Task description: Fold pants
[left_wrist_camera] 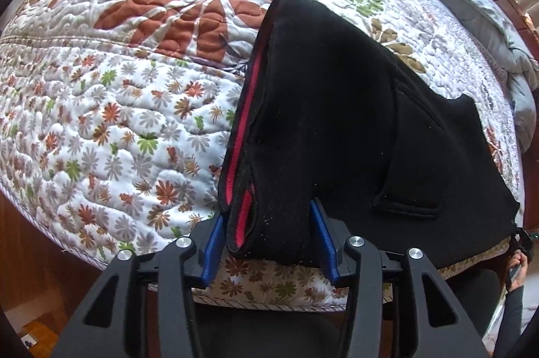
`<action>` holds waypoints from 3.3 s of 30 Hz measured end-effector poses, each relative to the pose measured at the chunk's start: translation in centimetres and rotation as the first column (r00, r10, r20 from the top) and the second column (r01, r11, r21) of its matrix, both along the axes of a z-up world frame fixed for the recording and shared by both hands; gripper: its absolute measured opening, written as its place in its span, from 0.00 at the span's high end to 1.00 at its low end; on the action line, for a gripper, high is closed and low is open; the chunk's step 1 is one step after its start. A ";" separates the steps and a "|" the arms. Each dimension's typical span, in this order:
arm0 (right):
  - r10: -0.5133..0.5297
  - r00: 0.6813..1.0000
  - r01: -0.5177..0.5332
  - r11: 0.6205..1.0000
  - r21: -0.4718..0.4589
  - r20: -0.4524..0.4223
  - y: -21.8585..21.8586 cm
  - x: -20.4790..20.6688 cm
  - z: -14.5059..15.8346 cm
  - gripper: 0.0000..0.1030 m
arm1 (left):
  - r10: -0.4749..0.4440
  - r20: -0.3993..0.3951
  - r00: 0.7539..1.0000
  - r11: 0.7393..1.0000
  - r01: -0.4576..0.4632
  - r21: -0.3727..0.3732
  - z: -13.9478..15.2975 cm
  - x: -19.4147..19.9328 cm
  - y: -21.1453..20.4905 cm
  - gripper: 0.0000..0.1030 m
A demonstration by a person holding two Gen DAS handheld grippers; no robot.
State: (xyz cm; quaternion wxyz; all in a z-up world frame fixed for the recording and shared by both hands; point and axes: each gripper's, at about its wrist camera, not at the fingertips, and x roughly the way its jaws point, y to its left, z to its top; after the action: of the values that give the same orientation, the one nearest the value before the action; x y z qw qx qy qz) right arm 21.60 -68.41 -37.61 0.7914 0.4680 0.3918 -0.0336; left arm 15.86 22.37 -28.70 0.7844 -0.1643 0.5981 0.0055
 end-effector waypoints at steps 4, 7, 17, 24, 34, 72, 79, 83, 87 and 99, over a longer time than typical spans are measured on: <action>-0.017 0.999 0.014 0.996 0.090 0.029 -0.9 -1.9 0.0 0.68 | -0.004 0.043 0.999 1.000 0.005 -0.019 0.0 -1.0 0.1 0.47; -0.008 0.999 0.001 0.990 0.140 0.046 -0.2 -3.1 0.7 0.46 | -0.010 0.063 0.998 0.999 0.011 -0.030 0.2 -1.3 -0.3 0.35; 0.459 0.886 -0.450 0.809 -0.379 -0.072 15.1 -2.4 8.4 0.57 | 0.024 0.101 0.995 1.000 -0.023 -0.008 0.4 -2.3 -2.1 0.26; 0.673 0.731 -0.634 0.607 -0.480 -0.114 23.5 3.1 9.9 0.59 | 0.024 0.081 0.996 0.999 -0.027 0.038 -0.1 -2.1 -3.4 0.22; 0.635 0.763 -0.630 0.690 -0.357 -0.120 24.8 7.9 4.4 0.70 | 0.015 0.066 0.998 0.999 -0.017 0.032 -0.8 -1.1 -3.7 0.19; -0.198 0.963 0.128 0.933 0.337 0.183 -2.4 -5.4 -1.7 0.35 | 0.028 0.076 0.997 0.999 -0.030 0.037 -1.3 -1.7 -3.3 0.17; -0.164 0.963 0.085 0.937 0.339 0.213 -2.6 -2.9 -1.4 0.60 | 0.029 0.076 0.997 0.999 -0.032 0.040 -1.3 -1.8 -3.4 0.17; -0.117 0.976 0.062 0.957 0.283 0.183 -1.9 -2.8 -1.0 0.88 | 0.036 0.073 0.997 0.998 -0.039 0.044 -1.2 -1.8 -3.5 0.17; -0.098 0.978 0.061 0.979 0.194 0.185 -1.0 -3.2 1.2 0.90 | 0.034 0.065 0.997 0.998 -0.038 0.054 -1.0 -1.7 -3.7 0.17; 0.007 0.980 0.031 0.982 -0.186 0.199 5.6 -2.6 12.2 0.90 | 0.032 0.069 0.997 0.995 -0.039 0.093 -1.1 -1.6 -4.6 0.16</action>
State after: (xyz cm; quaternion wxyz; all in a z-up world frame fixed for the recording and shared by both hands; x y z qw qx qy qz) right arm 19.01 -62.83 -25.42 0.8670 0.3945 0.3031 -0.0285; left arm 14.28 17.73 -29.83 0.8109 -0.1379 0.5671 0.0420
